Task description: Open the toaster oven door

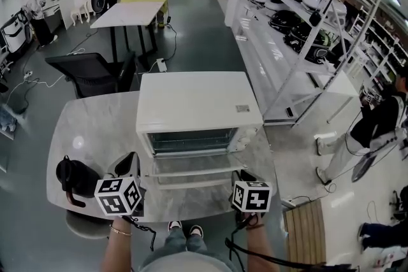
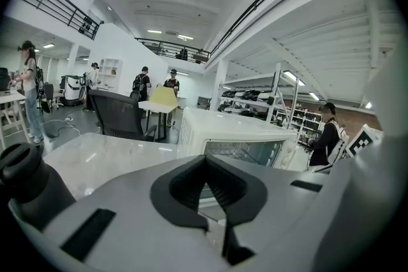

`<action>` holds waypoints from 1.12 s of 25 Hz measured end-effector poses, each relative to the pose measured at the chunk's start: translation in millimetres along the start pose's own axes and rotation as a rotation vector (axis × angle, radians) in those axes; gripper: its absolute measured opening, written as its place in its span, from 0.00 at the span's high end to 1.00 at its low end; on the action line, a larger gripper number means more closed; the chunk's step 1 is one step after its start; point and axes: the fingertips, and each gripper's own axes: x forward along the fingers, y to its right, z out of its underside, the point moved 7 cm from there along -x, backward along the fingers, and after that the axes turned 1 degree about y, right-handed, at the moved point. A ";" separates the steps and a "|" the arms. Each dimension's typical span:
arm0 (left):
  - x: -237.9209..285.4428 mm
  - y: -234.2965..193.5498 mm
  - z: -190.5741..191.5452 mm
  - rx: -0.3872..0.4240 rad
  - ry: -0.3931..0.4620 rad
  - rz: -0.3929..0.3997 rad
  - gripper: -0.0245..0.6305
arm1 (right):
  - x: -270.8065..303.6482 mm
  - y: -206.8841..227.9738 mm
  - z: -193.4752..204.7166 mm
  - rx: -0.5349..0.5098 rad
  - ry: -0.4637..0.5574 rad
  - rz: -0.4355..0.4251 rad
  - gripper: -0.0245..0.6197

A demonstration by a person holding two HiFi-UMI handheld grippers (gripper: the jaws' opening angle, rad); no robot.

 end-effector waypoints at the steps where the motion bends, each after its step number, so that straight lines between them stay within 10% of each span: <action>1: 0.7 -0.1 0.5 0.000 -0.001 0.001 0.96 | 0.3 -0.2 1.0 -0.002 -0.004 0.000 0.85; 28: 18.6 8.6 0.9 0.017 -0.022 0.047 0.96 | 1.1 0.5 28.4 -0.010 -0.103 -0.016 0.85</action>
